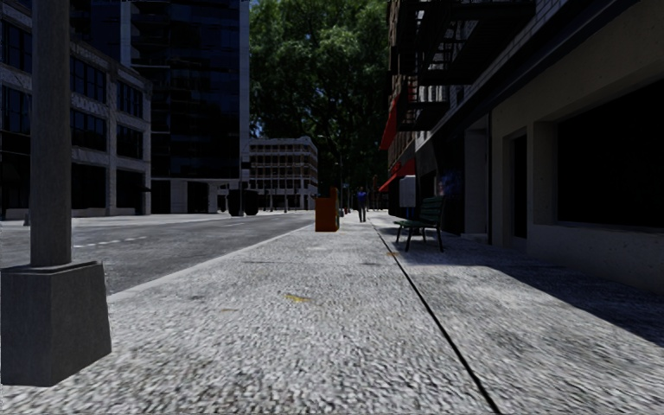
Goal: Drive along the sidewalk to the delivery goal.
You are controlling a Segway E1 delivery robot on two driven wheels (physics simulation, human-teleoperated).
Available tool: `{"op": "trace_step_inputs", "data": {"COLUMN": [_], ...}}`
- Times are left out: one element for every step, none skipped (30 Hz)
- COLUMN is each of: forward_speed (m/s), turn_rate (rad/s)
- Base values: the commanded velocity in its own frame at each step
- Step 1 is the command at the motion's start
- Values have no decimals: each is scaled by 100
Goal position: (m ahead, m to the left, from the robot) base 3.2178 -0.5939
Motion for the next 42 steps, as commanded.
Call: {"op": "trace_step_inputs", "data": {"forward_speed": [200, 200, 200, 200, 200, 200, 200, 200, 200, 200, 200, 200, 200, 200, 200, 200, 200, 200, 200, 200, 200, 200, 200, 200, 200, 200, 200, 200, 200, 200, 200, 200, 200, 200, 200, 200, 200, 200, 200, 200, 200, 200], "turn_rate": [0, 0, 0, 0, 0, 0, 0, 0, 0, 0, 0, 0, 0, -1, -77, -97, -97, -104, -62, -4, 0, 0, 0, 0, 0, 0, 0, 0, 0, 0, 0, 0, 0, 0, 0, 0, 0, 0, 0, 0, 0, 0]}}
